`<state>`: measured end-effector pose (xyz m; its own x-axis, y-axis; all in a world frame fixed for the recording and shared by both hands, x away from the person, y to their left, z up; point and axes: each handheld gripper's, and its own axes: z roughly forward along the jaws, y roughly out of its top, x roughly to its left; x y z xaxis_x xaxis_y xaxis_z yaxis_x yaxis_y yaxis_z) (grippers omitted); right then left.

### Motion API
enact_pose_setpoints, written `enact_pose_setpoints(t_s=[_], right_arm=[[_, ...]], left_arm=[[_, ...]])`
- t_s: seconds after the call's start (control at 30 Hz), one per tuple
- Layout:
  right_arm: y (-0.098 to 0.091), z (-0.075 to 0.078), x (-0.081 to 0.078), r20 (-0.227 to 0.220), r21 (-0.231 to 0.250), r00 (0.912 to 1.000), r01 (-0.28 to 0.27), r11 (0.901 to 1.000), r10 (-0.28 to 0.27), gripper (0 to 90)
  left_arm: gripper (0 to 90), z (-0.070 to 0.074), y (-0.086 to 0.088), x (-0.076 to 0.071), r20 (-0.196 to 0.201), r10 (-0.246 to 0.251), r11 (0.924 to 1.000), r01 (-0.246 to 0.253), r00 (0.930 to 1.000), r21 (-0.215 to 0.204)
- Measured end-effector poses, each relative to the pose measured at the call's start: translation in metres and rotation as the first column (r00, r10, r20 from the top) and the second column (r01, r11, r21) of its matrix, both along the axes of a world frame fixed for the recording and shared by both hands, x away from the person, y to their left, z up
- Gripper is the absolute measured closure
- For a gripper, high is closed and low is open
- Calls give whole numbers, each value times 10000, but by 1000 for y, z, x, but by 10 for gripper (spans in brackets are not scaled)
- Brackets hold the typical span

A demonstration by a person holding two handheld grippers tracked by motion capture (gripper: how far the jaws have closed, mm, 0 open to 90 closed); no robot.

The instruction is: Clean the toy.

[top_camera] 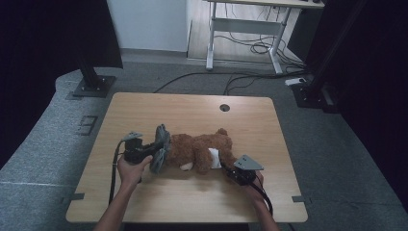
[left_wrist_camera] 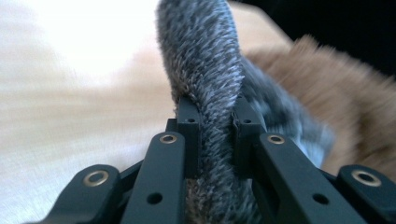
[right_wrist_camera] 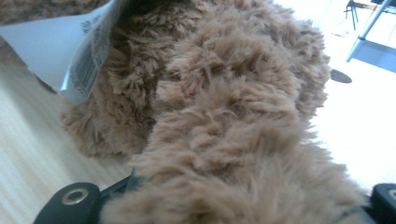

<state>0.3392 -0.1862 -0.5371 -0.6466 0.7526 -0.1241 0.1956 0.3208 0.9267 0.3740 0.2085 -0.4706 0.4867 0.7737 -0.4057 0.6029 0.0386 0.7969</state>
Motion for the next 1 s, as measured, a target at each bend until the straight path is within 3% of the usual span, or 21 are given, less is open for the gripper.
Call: enact_pose_setpoints(t_s=[0.13, 0.2, 0.27, 0.37, 0.5, 0.6, 0.67, 0.77, 0.87, 1.0], right_arm=[[0, 0, -2, -35, -129, 9998, -221, 9997, 220, 659], [0, -1, -3, -98, -108, 9997, -241, 9997, 240, 658], [0, -1, -3, -90, -102, 9996, -256, 9996, 255, 656], [-1, -2, -6, -65, -94, 9996, -282, 9996, 282, 653], [-6, -6, -12, -91, 10, 9993, -349, 9994, 349, 646], [-7, -7, -16, -145, 61, 9989, -442, 9990, 443, 631], [-7, -6, -18, -170, 23, 9990, -424, 9991, 424, 577], [-11, -1, -24, -319, 279, 9980, -538, 9982, 546, 464], [-21, 7, -31, -662, 1069, 9934, -868, 9905, 942, 360], [-31, 24, -35, -672, 1796, 9934, -801, 9805, 935, 267]], left_arm=[[776, 32, -13, -2, 655, -440, 9990, 436, 9969, 87], [775, 45, -31, -2, 939, -801, 9962, 765, 9924, 412], [774, 50, -52, 2, 959, -1156, 9906, 1077, 9887, 842], [771, 40, -78, 12, 381, -1523, 9805, 1462, 9876, 1311], [773, 20, -79, 14, -79, -1624, 9826, 1625, 9867, 904], [777, 12, -74, 4, -55, -1687, 9815, 1685, 9857, 914], [780, 7, -74, -3, 25, -1736, 9798, 1724, 9848, 1013], [783, -2, -72, -14, 221, -1810, 9805, 1787, 9832, 812], [786, -7, -67, -21, 249, -1805, 9828, 1793, 9833, 433], [786, -10, -66, -28, 371, -1838, 9823, 1821, 9823, 448]])
